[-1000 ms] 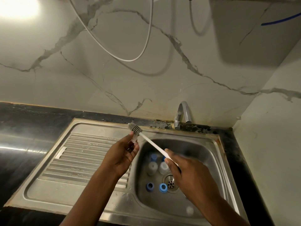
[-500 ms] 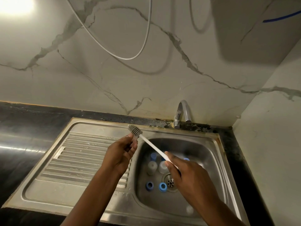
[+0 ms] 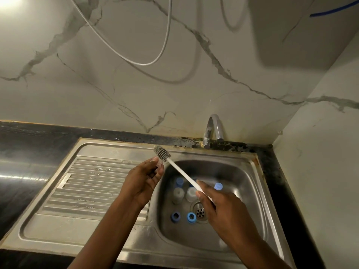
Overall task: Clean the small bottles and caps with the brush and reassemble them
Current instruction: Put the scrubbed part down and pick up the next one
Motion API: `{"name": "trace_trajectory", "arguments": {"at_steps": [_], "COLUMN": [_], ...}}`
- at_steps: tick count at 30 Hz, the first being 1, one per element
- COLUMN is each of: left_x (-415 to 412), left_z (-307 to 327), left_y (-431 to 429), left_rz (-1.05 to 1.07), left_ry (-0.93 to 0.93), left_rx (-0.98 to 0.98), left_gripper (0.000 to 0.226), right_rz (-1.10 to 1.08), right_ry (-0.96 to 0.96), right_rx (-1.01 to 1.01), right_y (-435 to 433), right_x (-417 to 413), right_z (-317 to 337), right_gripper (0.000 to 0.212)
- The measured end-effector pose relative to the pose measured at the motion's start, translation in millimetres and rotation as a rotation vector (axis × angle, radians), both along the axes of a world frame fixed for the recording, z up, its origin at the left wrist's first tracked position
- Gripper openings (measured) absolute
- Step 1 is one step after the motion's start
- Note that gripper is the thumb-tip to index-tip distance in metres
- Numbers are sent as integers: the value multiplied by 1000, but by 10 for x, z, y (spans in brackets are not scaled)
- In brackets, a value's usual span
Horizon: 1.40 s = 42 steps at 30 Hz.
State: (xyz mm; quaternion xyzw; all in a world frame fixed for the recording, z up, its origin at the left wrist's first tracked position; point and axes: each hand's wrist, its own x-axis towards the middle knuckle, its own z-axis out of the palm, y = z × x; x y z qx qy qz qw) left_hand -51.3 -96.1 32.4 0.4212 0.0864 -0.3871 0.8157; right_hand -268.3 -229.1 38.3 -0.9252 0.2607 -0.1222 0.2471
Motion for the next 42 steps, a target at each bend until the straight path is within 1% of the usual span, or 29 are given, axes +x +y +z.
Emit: {"name": "trace_trajectory", "arguments": {"at_steps": [5,8,9,10,13,16,18,21,26,28,31,34,38,42], "left_x": [-69,-180,-225,-263,-352,-413,-452,-517,-607,-611,-634,-644,-698,-790], "left_z": [-175,-292,-339,-384,-574,-832,-990,-1192,-1483,-1656,-1872,-2076,-2293,-2483], "left_y": [-76,-124,-146,-164,-219,-269,-302,-374,-542,-629,-756,-848,-957,-1038], "left_rz": [-60,-150,-178,-198,-249,-324,-369,-455,-698,-819,-995,-1096,-1276,-1433], "left_ry": [52,64,54,40,26,-27,-104,-239,-624,-801,-1013,-1103,-1091,-1219], "left_rx": [26,41,59,83,149,231,324,457,703,818,907,978,1083,1109], "left_gripper": [19,11,12,14,25,35,33,22,7,10,19,21,23,23], "right_rz": [-16,-53,-71,-86,-130,-181,-201,-228,-254,-267,-279,-313,-337,-357], "right_ry": [79,105,110,105,74,61,49,64,105,121,129,121,120,136], "right_rx": [-30,47,66,75,80,108,132,161,173,176,190,193,196,232], "right_y": [-133,-269,-315,-351,-394,-433,-441,-450,-483,-498,-528,-563,-614,-663], "right_x": [-21,-90,-146,-200,-384,-559,-653,-785,-927,-966,-1030,-1098,-1188,-1256], "right_z": [-49,-121,-156,-180,-184,-251,-286,-295,-422,-474,-537,-617,-664,-690], "right_gripper": [47,53,55,54,42,40,40,39,40,39,39,46,46,46]}}
